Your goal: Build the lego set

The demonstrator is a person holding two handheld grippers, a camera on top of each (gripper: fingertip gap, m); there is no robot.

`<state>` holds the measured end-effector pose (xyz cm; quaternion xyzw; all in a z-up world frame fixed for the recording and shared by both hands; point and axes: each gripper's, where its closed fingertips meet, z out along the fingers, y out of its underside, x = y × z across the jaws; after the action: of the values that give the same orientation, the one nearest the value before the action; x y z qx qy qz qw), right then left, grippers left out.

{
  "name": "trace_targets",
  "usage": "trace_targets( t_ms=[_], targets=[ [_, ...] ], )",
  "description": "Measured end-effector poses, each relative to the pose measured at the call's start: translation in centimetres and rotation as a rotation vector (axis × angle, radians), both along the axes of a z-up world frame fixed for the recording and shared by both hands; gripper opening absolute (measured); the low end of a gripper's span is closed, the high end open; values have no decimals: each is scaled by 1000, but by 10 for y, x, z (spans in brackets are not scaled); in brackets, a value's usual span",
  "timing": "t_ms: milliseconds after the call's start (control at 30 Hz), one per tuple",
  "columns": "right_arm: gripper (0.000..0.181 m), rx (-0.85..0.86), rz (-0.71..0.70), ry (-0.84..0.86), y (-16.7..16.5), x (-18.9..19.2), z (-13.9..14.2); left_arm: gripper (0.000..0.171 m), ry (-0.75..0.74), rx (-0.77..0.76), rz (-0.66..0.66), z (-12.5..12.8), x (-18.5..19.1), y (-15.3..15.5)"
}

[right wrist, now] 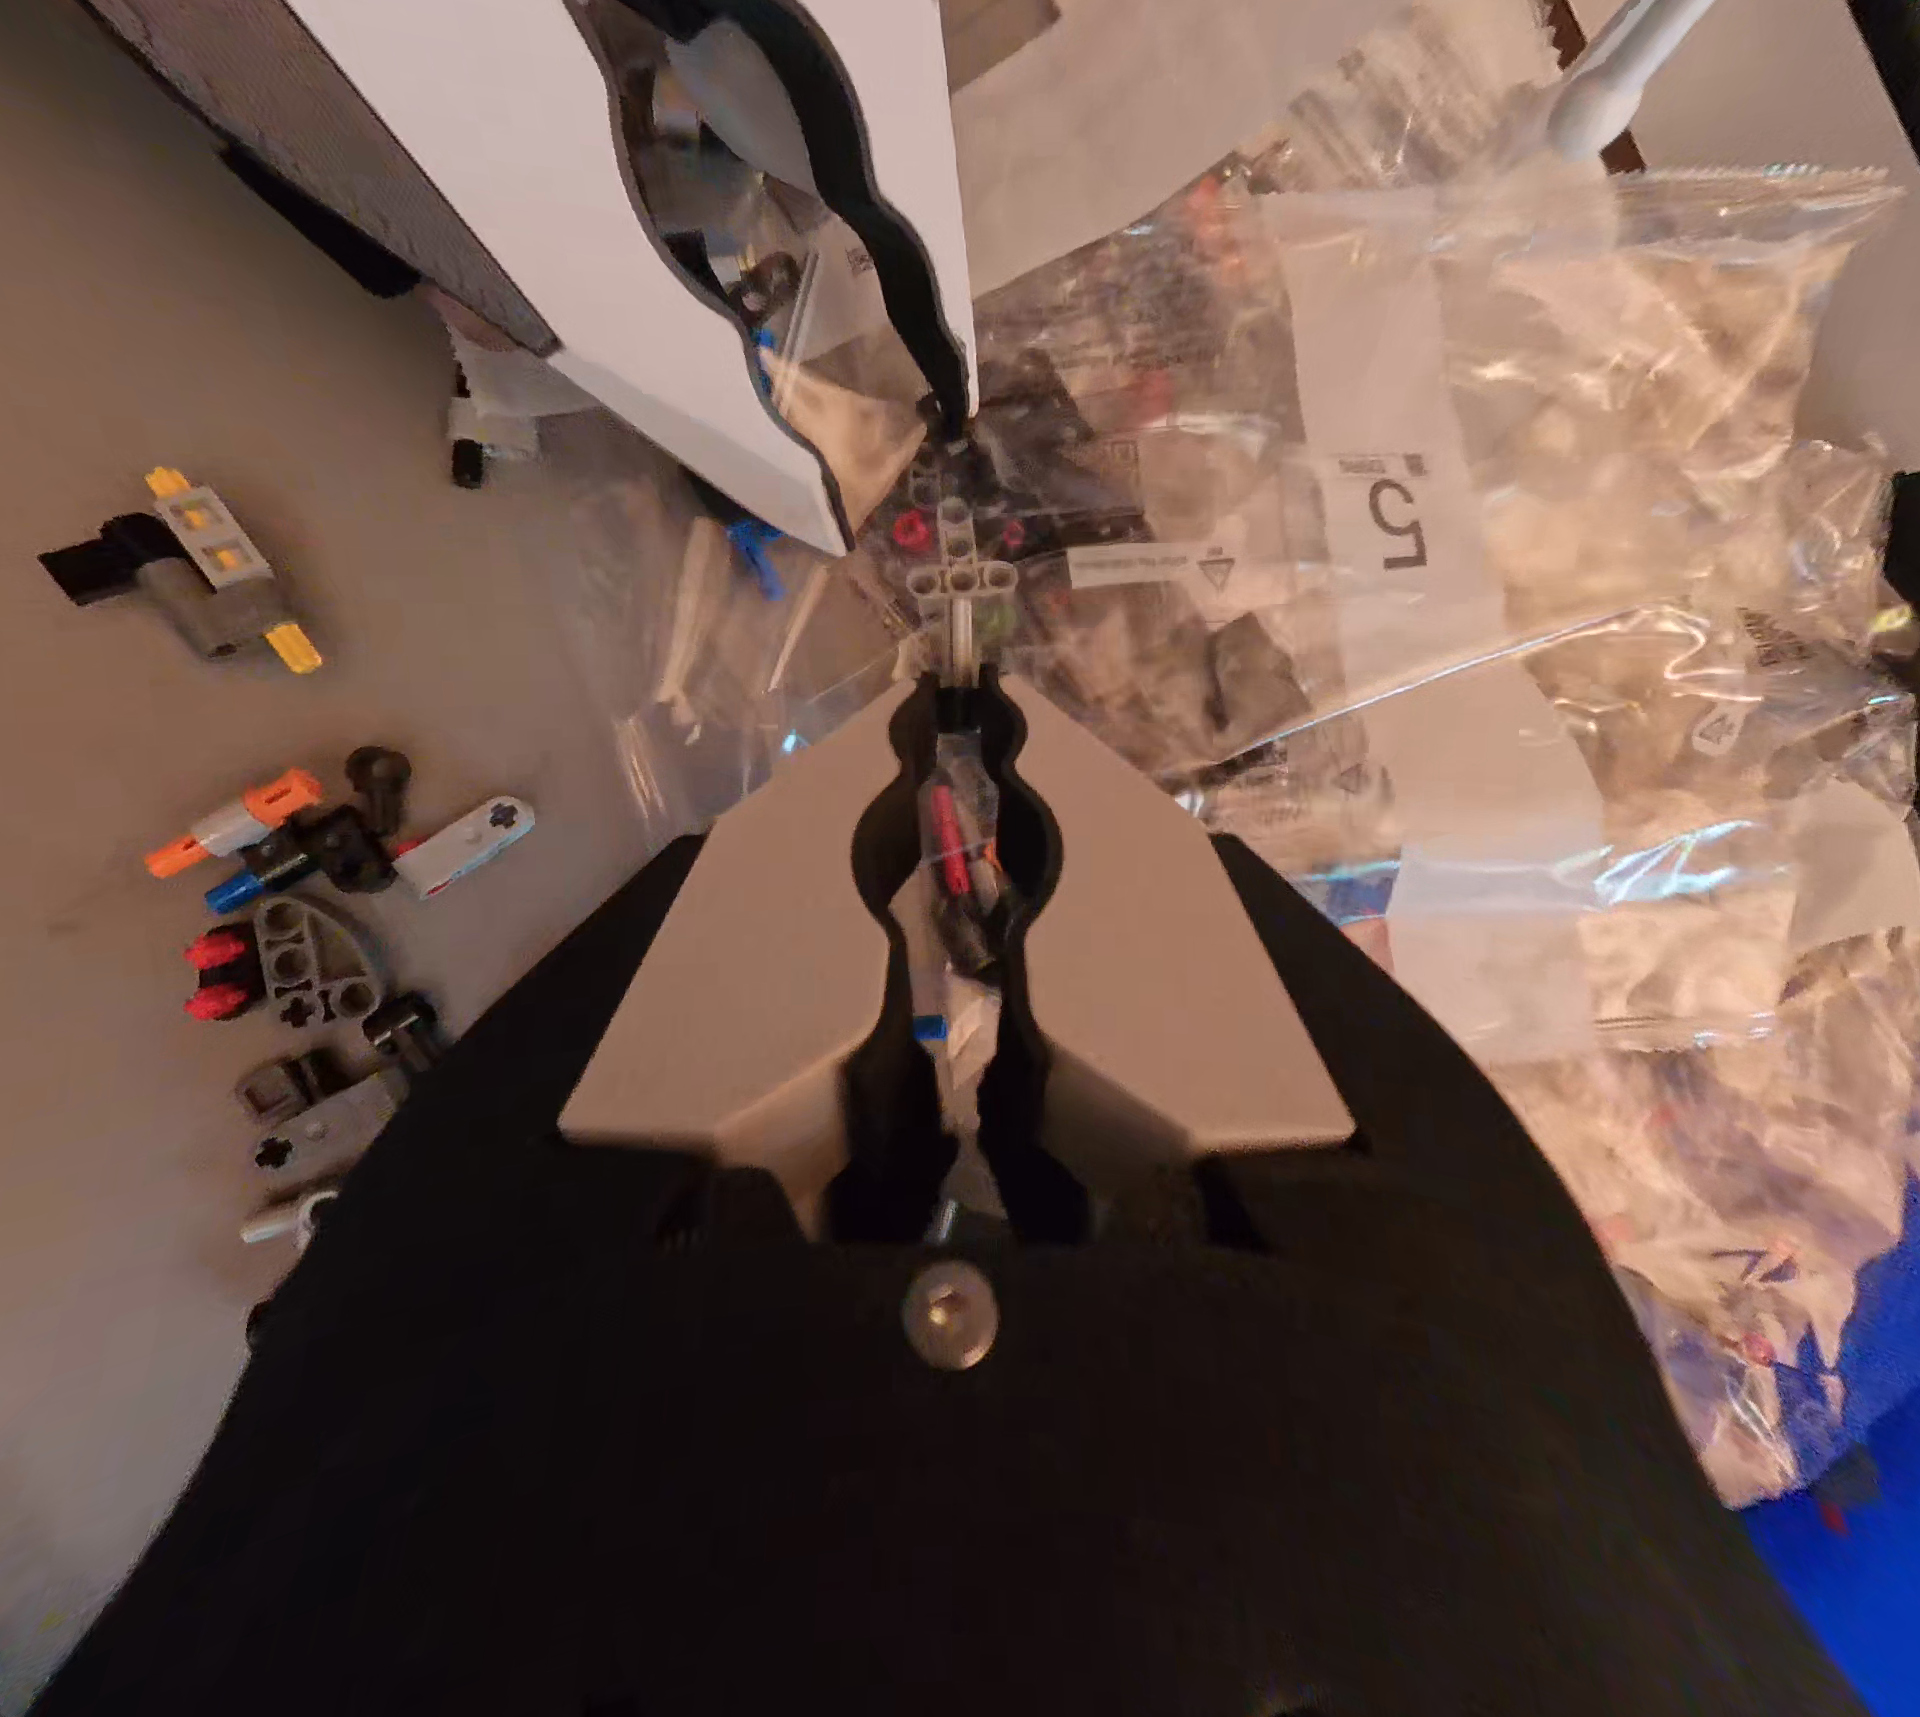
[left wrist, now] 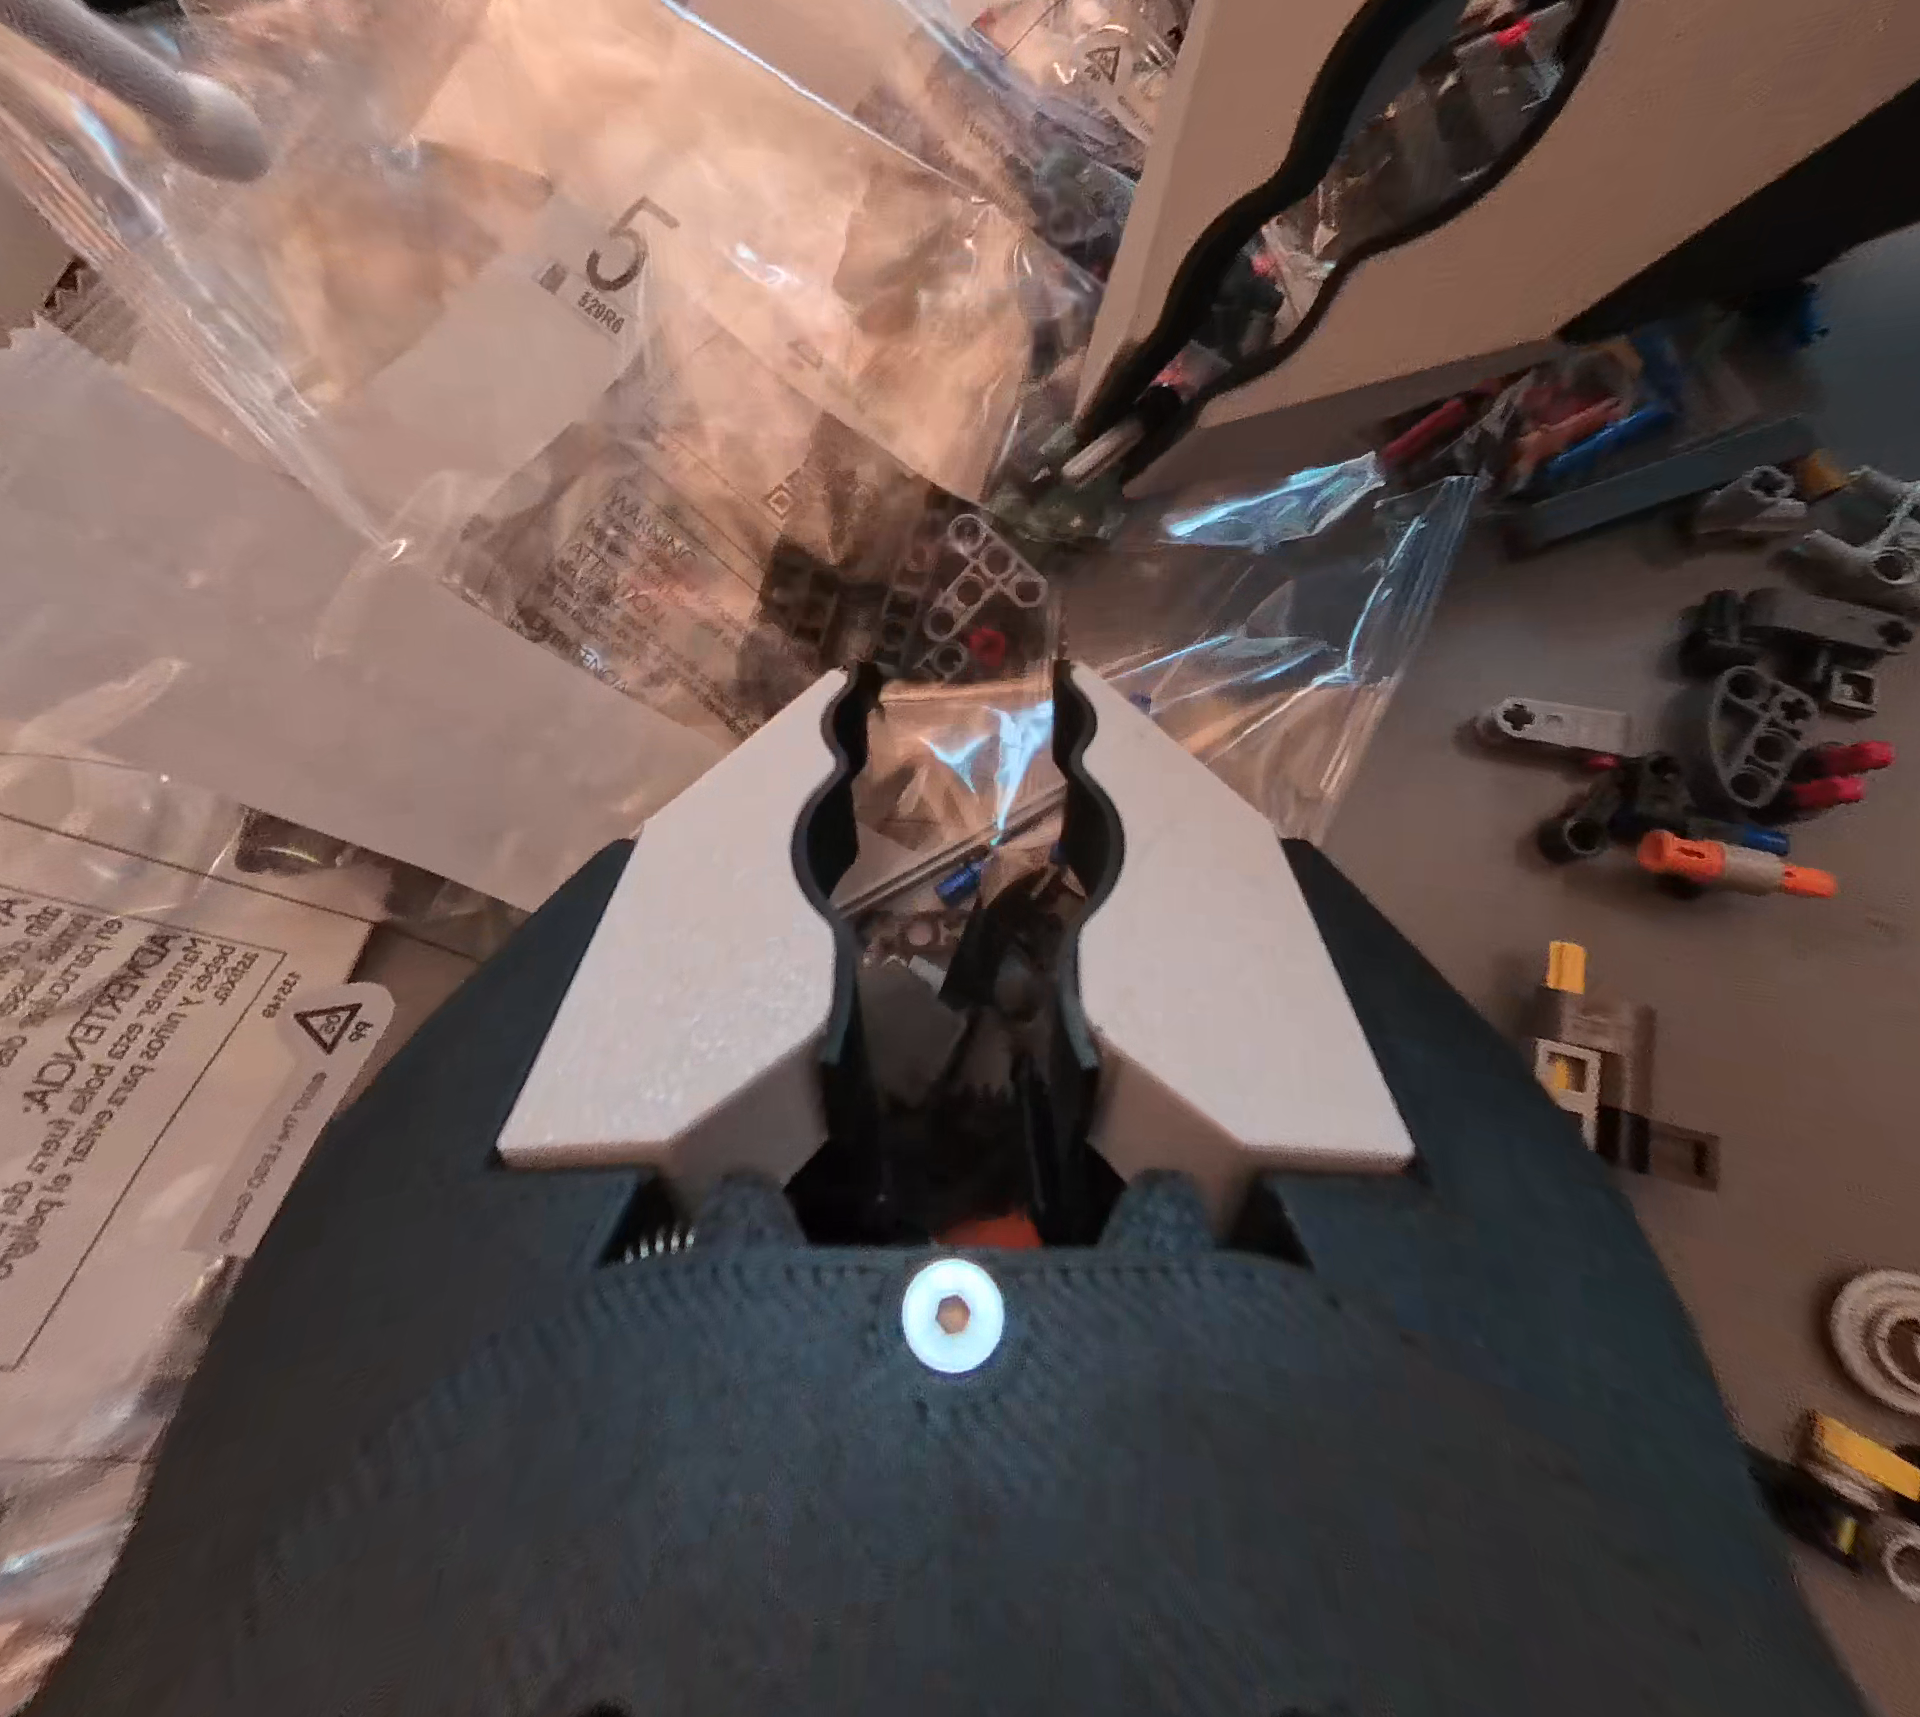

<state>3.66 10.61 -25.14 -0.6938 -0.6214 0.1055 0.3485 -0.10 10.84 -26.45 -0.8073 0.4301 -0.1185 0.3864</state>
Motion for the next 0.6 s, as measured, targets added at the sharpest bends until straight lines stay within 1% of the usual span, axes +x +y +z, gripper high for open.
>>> trace_targets(
  t_ms=[67, 133, 200, 233, 433, 600],
  targets=[
    [5, -23, -6, 36, 0, 0, 4, 30, 13, 15, 1, -1, 0, 2],
    [4, -33, -9, 62, 0, 0, 7, 17, 28, 22, 8, -3, -1, 4],
    [5, -36, -14, 63, 0, 1, 6, 8, 40, 34, 11, -3, -2, 6],
    [5, -34, -14, 62, 1, 1, 6, 0, 44, 34, 7, -3, -3, 5],
    [4, -32, -8, 76, -1, 1, 8, 0, 52, 45, 4, -1, -4, 5],
    [5, -47, -9, 88, -1, 3, 8, 0, -19, 46, 7, 10, -4, 4]
  ],
)
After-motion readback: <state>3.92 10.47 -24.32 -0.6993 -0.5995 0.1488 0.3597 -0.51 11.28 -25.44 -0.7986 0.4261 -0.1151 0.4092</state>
